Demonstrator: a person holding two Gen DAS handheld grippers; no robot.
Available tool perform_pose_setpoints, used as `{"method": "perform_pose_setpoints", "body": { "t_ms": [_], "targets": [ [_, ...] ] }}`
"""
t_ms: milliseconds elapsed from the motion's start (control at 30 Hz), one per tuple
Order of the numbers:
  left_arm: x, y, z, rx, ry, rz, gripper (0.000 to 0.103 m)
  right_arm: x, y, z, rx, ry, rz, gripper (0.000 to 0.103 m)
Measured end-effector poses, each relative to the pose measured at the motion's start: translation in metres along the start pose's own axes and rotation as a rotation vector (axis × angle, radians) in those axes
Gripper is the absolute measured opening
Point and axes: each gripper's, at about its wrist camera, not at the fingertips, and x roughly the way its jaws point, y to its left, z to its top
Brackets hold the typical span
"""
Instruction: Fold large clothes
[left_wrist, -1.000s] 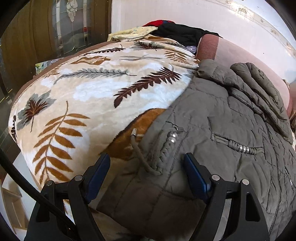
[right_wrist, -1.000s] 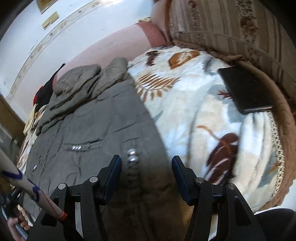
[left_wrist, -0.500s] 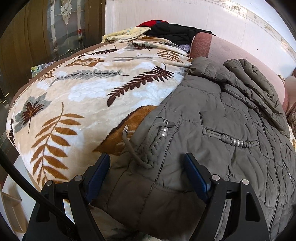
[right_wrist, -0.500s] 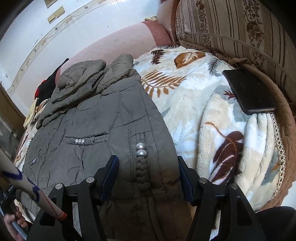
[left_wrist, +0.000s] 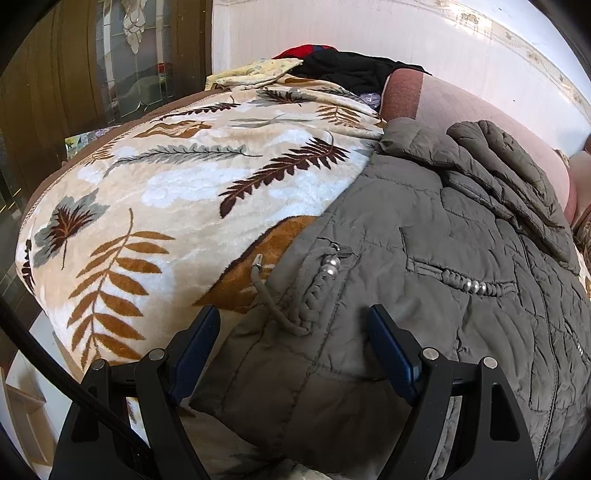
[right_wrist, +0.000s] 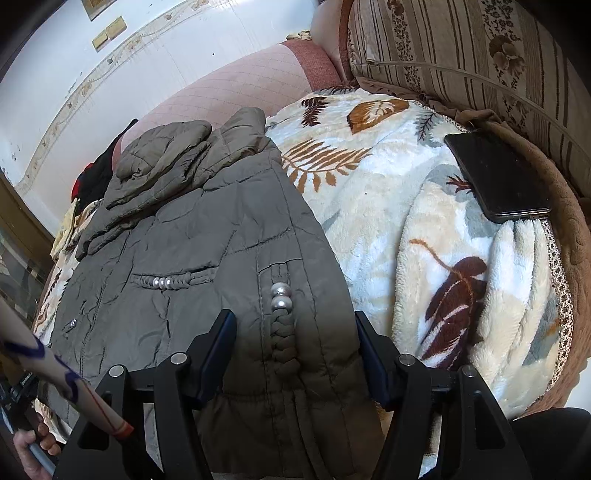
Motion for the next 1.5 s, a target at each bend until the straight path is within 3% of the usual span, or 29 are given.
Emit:
{"method": "perform_pose_setpoints", "body": {
  "t_ms": [667,1033,1233,1500],
  "targets": [
    [-0.001,0.003,-0.006,-0.017,0.023,-0.037,0.081,-0.004,-0.011,-0.007,0.055,0.019,0.036,0.070],
    [-0.006,0.006,-0.011,-0.017,0.031,-0.066,0.081,-0.010,-0.004,-0.015,0.029,0.036,0.108,0.071],
    [0.001,0.032,-0.009,-0.162,0.083,-0.126,0.081,-0.010,-0.015,-0.015,0.099,0.034,0.118,0.071],
    [0.003,0.044,-0.009,-0.247,0.094,-0.188,0.081,-0.005,-0.022,-0.014,0.144,0.044,0.149,0.071]
  ]
}}
